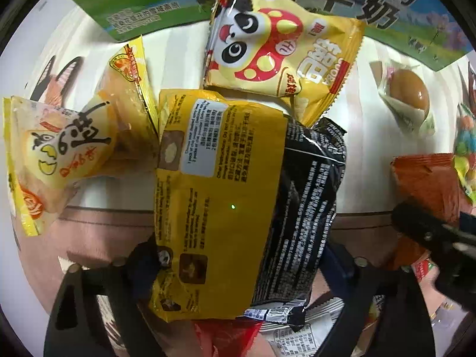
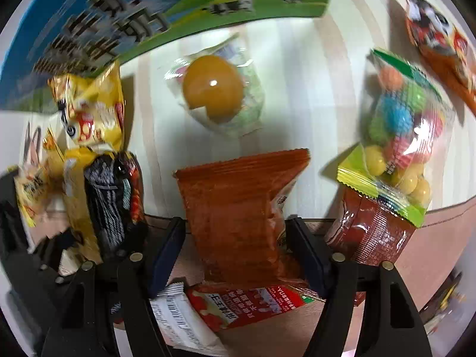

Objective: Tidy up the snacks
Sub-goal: 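Grasp the yellow-black biscuit bag with left tool while right tool grasps orange packet, then carry both packets into the cardboard box and open both tools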

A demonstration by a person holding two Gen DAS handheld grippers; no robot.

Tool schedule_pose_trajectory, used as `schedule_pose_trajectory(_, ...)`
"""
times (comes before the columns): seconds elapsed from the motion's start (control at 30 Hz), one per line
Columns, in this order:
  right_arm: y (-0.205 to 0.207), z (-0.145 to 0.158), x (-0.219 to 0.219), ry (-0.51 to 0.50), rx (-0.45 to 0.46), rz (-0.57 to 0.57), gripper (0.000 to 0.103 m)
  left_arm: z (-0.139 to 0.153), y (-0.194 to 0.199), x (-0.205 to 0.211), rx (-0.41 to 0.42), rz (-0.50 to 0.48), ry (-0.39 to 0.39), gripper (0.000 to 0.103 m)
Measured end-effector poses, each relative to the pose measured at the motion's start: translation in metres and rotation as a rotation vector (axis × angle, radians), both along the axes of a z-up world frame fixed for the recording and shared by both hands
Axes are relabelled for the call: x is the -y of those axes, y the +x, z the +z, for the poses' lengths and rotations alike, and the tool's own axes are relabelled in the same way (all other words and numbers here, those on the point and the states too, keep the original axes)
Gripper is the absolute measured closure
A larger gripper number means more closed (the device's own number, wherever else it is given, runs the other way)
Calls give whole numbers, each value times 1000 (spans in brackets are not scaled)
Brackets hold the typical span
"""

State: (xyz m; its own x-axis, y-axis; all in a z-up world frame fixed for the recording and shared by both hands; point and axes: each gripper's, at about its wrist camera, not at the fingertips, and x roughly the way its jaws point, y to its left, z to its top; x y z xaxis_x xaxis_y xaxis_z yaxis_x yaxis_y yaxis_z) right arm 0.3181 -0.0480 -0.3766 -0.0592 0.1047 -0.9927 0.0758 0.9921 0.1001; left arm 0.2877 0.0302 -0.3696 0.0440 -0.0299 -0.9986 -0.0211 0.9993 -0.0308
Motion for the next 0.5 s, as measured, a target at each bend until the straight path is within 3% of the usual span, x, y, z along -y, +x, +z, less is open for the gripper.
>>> schedule_pose_trajectory(0.07,-3,-1,-18,-31,21,20,49,5,3,-7,3,9,3,21)
schedule_pose_trajectory(0.33,-20,3,-40,-2,75,-9,55,20,10,-27,31,43,15,22)
schedule_pose_trajectory(0.5,-27,19,-54,40,105,-24,56,47,17,-41,89,56,11,22)
